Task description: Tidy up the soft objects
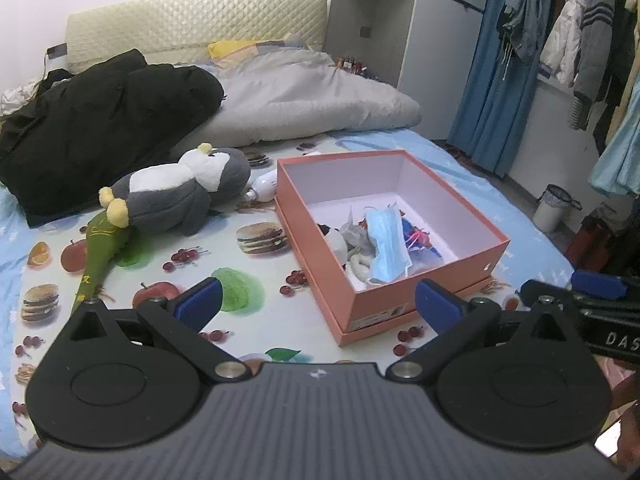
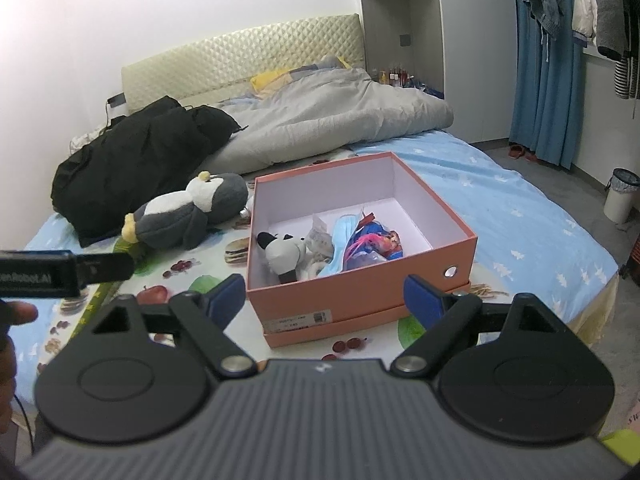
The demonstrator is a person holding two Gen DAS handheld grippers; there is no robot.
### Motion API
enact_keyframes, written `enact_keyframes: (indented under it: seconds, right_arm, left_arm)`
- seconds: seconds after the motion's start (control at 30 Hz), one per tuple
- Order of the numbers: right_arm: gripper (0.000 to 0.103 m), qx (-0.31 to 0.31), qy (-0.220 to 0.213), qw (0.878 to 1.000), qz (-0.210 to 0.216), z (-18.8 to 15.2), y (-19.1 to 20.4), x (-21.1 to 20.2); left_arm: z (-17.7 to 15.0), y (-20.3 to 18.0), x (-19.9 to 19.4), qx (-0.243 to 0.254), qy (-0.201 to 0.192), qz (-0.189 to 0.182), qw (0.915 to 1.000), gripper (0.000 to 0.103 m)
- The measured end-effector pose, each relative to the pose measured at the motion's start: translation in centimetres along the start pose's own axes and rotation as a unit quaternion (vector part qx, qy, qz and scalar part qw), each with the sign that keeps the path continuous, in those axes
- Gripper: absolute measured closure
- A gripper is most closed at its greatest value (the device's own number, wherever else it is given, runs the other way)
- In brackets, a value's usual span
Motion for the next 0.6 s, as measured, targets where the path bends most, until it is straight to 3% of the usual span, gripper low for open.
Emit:
enact_keyframes:
  seconds: [0.6]
  right_arm:
    - [0.015, -0.002, -0.005, 1.000, 0.000, 0.68, 0.09, 0.41]
  left_arm:
    - [0.31, -0.54, 0.26, 0.008, -0.001, -0.004, 1.0000, 0.000]
Point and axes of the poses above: each gripper's, at about its wrist camera, not at the fingertips, and x roughly the way its jaws point, y to its left, z to its top, the point moved 4 cm from there along x, roughly the way its jaws point, and after that the axes turned 15 degrees about -y, right-handed, at the moved point
